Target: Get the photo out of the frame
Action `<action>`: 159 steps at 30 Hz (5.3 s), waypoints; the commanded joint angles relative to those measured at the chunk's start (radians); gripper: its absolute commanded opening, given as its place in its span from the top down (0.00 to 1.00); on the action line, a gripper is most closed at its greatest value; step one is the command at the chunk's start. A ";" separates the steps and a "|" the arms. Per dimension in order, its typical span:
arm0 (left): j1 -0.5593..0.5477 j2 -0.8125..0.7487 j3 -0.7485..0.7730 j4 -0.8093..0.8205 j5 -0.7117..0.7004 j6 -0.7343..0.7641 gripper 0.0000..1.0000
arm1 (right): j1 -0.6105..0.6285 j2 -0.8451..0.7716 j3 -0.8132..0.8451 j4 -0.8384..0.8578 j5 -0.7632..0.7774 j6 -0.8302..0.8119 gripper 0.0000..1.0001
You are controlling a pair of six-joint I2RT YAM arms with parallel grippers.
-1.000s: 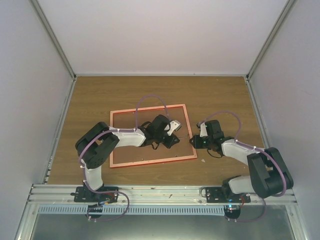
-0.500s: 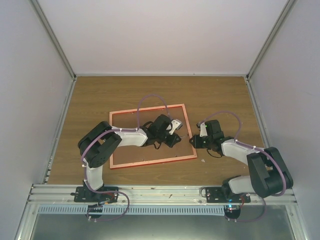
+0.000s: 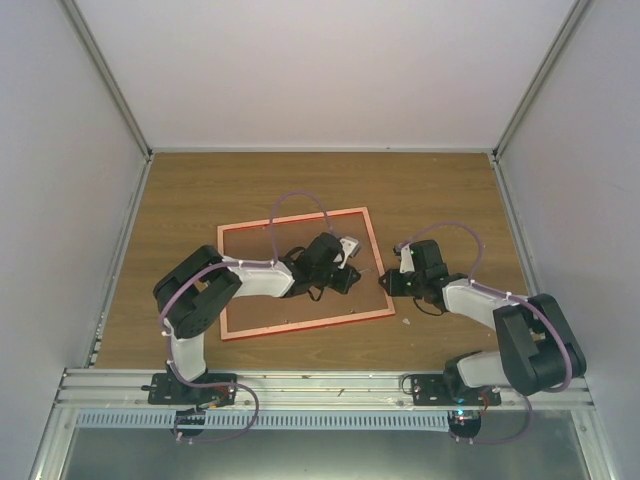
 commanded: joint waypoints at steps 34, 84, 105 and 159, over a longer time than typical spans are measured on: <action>0.211 -0.521 -0.340 -0.080 -0.207 -0.124 1.00 | 0.008 -0.096 0.040 -0.215 0.105 0.014 0.73; 0.362 -0.732 -0.341 -0.259 0.006 -0.001 1.00 | 0.006 0.933 1.211 -0.534 -0.030 -0.901 0.44; 0.362 -0.737 -0.363 -0.239 0.029 -0.015 1.00 | -0.118 0.964 1.204 -0.625 0.231 -0.717 0.62; 0.221 -0.500 -0.303 -0.095 0.188 0.027 1.00 | 0.184 0.181 0.318 -0.267 0.213 -0.062 0.60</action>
